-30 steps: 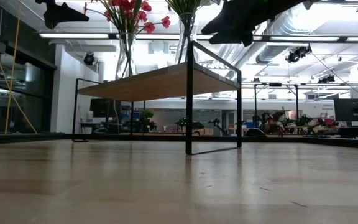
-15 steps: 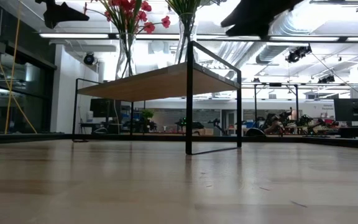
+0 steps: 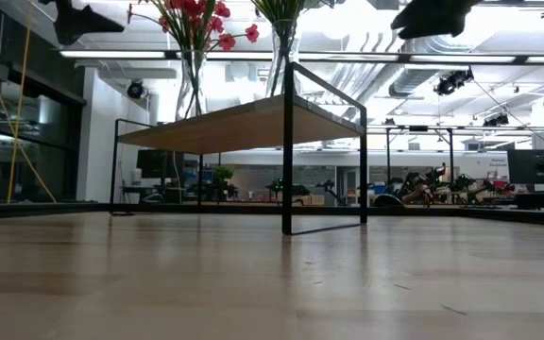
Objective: Pick and place flowers into a vace then onto a shelf
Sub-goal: Return to Home Position
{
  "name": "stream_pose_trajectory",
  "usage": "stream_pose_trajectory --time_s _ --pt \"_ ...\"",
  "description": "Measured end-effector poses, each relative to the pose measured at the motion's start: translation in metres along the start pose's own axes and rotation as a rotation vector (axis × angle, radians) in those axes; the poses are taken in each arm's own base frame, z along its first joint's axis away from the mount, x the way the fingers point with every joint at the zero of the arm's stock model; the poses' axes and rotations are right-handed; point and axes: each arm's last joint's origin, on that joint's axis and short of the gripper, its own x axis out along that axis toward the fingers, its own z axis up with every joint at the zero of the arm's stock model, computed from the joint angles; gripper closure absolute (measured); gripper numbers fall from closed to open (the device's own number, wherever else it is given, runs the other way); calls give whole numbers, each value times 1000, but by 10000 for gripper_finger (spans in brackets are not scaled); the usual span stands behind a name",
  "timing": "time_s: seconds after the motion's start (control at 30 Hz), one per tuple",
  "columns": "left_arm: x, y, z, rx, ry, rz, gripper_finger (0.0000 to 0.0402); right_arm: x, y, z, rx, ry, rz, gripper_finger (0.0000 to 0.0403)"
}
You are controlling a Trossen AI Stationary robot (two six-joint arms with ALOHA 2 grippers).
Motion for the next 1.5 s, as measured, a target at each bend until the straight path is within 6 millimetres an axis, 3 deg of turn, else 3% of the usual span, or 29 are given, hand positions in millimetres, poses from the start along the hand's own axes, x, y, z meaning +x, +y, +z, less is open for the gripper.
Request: stream_pose_trajectory --time_s 0.2,0.4,0.63,0.87,1.07,1.4,1.5 --pt "-1 1 -7 -84 88 -16 43 -32 -17 -5 70 -25 -8 155" --pt "-9 -3 -7 35 74 -130 43 -62 -33 -20 175 10 16 155" --pt "-46 -4 -13 147 -97 -189 43 -94 -50 -31 271 -58 63 155" --pt "-78 2 -36 168 -257 -246 43 -113 -60 -37 267 -135 59 155" --pt "-57 10 -49 176 -204 -221 43 -117 -63 -44 276 -149 41 155" --pt "-29 17 -60 208 -231 -255 43 -88 -50 -98 345 -296 120 155" --pt "-26 18 -60 225 -256 -261 43 -77 -46 -103 336 -267 110 155"
